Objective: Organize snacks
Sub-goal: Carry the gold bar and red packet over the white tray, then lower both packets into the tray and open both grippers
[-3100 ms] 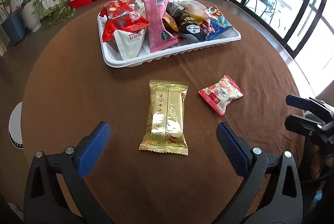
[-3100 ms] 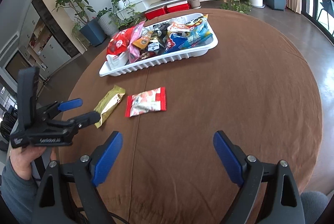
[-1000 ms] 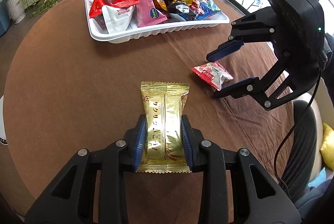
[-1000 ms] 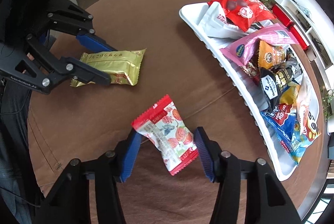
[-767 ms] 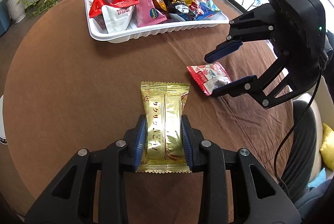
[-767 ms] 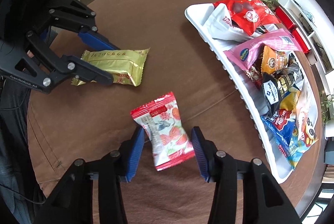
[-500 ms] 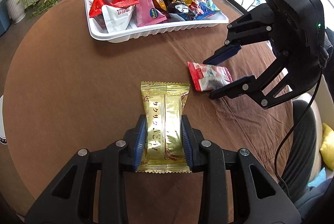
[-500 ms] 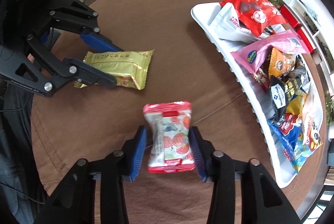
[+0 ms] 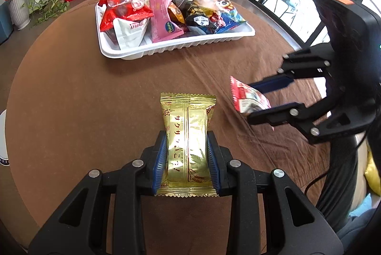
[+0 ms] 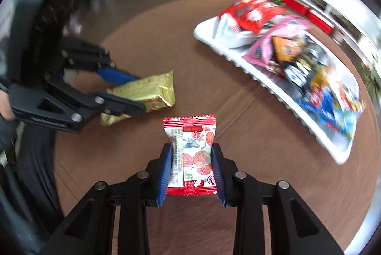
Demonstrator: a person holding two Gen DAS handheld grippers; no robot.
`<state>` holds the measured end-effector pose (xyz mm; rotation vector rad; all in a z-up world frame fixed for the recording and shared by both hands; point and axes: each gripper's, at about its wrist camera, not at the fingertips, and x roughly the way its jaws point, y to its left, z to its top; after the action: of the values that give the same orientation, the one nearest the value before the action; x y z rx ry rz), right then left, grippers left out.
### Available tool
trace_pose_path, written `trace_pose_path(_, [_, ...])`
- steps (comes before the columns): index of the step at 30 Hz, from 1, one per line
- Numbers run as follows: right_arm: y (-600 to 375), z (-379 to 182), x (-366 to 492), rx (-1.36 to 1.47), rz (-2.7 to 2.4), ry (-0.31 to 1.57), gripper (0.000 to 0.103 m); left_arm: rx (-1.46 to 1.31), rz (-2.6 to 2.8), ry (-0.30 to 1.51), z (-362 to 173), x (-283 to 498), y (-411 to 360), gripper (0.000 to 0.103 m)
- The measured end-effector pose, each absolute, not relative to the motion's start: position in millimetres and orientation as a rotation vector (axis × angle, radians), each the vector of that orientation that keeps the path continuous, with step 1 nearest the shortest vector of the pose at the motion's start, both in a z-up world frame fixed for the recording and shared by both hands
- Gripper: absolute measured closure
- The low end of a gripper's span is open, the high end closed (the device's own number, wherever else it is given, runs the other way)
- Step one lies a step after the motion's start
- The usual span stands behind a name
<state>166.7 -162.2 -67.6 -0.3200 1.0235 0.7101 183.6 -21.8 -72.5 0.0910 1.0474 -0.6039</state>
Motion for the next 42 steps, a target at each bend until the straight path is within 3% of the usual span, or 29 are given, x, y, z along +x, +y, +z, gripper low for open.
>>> trace_pose_path(12, [-254,-39,146,0.065,0.437,0.93,0.068,0.03,-0.594,0.961,-34,204,-22,0.073])
trace_pose_path(19, [-291,8,193,0.167,0.292,0.862,0.068,-0.031,-0.559,0.89,4,257,-14,0.073])
trace_pose_path(25, [-267,32,256,0.139,0.265,0.852,0.068,-0.03,-0.494,0.849,24,311,-21,0.073])
trace_pose_path(42, [-226,-16,343,0.065,0.161,0.958,0.068,0.044,-0.428,0.898,-25,380,-58,0.073])
